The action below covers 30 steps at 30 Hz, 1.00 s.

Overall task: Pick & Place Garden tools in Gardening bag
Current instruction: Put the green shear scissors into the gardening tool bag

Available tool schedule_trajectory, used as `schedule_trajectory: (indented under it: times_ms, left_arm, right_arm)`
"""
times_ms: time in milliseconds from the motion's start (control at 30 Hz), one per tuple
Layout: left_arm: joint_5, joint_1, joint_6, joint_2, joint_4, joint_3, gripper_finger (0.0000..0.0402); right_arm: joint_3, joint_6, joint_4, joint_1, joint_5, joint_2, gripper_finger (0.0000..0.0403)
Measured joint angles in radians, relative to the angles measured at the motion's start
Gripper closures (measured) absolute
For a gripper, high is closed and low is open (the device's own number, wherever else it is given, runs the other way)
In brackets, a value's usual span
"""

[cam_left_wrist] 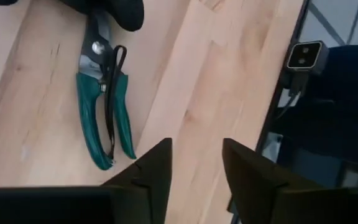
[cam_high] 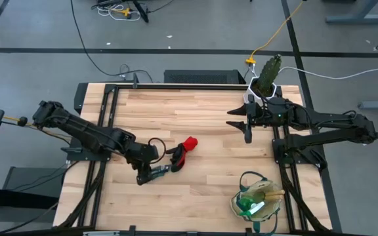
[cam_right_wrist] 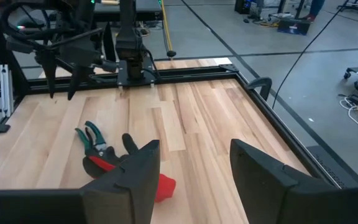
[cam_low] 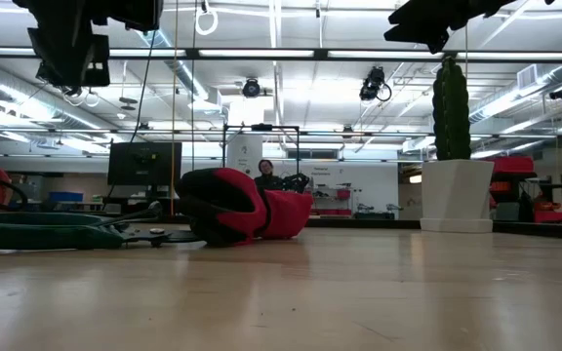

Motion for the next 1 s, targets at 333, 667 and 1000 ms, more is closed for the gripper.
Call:
schedule_trajectory:
  times_ms: [333,667,1000]
  left_arm:
    - [0.003,0.055,0.074,0.0,-0.005,0.03,0.0234]
    - [-0.042,0.047,0.183,0.076,-0.122,0.03,0.0252]
    - [-0.019,0.046,0.145,0.223,-0.132,0.03,0.0264]
  right_arm:
    - [0.0,0.0,0.0,0.0,-0.003,0.0,0.0206]
    - [0.0,-0.001,-0.01,0.0,-0.003,0.001,0.0206]
    - [-0.001,-0.008,-0.024,0.0,-0.003,0.026,0.0206]
